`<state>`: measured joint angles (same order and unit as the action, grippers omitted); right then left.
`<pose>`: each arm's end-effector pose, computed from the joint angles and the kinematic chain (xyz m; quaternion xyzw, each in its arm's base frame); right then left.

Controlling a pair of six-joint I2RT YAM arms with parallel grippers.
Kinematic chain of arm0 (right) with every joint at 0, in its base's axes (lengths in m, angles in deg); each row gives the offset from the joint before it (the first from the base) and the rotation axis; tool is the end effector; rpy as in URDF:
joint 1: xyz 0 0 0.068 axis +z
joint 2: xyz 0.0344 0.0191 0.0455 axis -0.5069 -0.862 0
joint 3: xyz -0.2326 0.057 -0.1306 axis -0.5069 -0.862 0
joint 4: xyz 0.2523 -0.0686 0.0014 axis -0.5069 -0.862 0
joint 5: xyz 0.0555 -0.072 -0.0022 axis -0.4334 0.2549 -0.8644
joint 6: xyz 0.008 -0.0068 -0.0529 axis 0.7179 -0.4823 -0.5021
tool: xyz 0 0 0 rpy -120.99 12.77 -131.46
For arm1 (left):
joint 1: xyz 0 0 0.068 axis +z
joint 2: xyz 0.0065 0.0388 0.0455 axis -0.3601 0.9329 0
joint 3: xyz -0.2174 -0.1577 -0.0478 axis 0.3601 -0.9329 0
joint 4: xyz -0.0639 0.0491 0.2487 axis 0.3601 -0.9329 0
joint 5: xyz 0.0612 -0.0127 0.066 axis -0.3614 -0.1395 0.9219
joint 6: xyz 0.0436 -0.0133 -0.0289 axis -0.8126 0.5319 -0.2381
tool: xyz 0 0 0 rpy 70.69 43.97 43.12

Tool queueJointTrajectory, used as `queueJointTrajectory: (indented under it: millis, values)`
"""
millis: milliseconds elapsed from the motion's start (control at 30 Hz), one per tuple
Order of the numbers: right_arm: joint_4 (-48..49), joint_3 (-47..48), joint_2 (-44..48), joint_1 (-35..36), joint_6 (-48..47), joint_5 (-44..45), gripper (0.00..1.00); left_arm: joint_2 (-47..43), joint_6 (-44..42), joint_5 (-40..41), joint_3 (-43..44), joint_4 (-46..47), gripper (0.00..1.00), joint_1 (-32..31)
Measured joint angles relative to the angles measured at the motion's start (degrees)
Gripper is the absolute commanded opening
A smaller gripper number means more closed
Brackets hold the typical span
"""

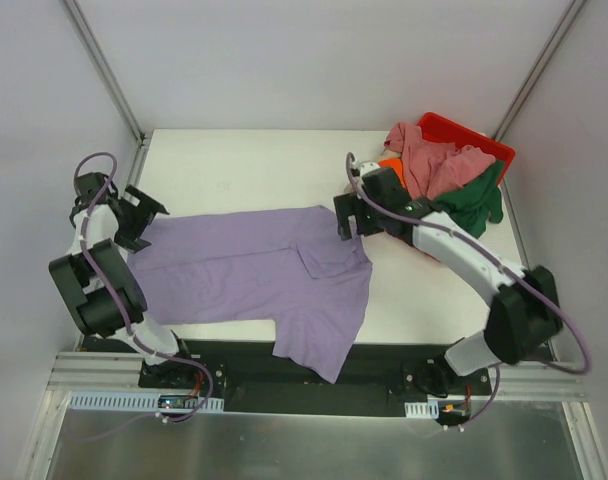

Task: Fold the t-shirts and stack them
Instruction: Fold the flattened tshirt in 1/3 of the way

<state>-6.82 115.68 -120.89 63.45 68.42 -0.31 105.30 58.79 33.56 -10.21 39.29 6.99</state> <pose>0.3013 0.1936 0.2823 -0.2890 0.8672 0.0772 0.3980 0.3133 0.1544 0.2207 -0.4311 0.8336 -0.1653 0.3032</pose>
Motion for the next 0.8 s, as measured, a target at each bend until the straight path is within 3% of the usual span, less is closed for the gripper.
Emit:
queueJointTrajectory:
  millis: [133,233,367,567,800]
  values:
    - [0.0,-12.1,13.4,2.5,2.3,-0.5,0.89,-8.7,1.2,1.9,-5.5,0.6,0.99,-0.1]
    - [0.8,-17.4,15.2,6.7,4.2,-2.0,0.80,-14.2,2.3,3.1,-10.6,0.5,0.99,-0.5]
    - [1.1,-18.0,8.6,10.7,5.5,-2.9,0.71,-19.3,3.3,4.1,-16.9,0.4,0.99,-1.7]
    - [2.2,-14.0,-2.7,10.7,6.8,0.1,0.64,-25.4,4.3,3.6,-23.4,0.5,0.99,-4.6]
    - [4.0,-10.3,-6.3,10.8,7.6,3.5,0.52,-28.9,4.9,4.0,-25.2,0.8,0.99,-4.9]
